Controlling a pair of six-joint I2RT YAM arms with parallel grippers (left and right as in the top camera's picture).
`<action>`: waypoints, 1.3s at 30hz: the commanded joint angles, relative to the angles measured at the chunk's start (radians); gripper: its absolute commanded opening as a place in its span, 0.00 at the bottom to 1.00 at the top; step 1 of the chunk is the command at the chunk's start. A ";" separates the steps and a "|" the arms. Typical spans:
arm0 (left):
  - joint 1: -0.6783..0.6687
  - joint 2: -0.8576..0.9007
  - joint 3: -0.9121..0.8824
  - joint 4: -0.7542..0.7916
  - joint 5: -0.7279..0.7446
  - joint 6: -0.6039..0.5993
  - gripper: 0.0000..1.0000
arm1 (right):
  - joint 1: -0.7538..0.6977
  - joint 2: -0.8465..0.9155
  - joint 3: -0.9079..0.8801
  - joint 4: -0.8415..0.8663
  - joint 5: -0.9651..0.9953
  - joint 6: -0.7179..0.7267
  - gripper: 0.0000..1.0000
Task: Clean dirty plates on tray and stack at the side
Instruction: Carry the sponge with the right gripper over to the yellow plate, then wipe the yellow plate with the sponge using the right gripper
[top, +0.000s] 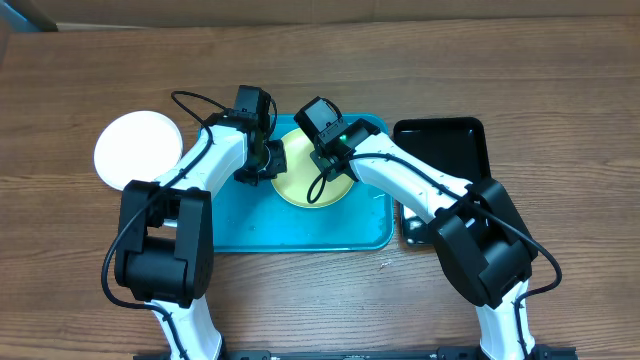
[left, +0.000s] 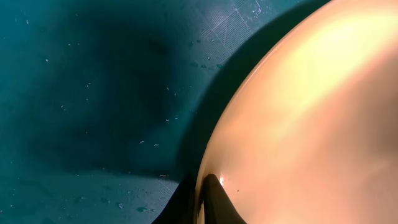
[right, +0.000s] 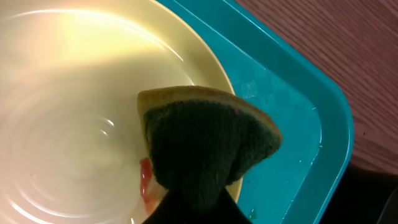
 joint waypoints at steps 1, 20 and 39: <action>-0.006 0.024 -0.016 -0.011 -0.003 -0.002 0.07 | 0.000 0.002 -0.021 0.014 0.017 0.000 0.09; -0.006 0.024 -0.016 -0.011 -0.003 -0.002 0.07 | -0.002 0.004 -0.039 0.043 0.009 0.005 0.22; -0.006 0.024 -0.016 -0.011 -0.003 -0.002 0.07 | -0.003 0.062 -0.060 0.005 -0.156 0.104 0.04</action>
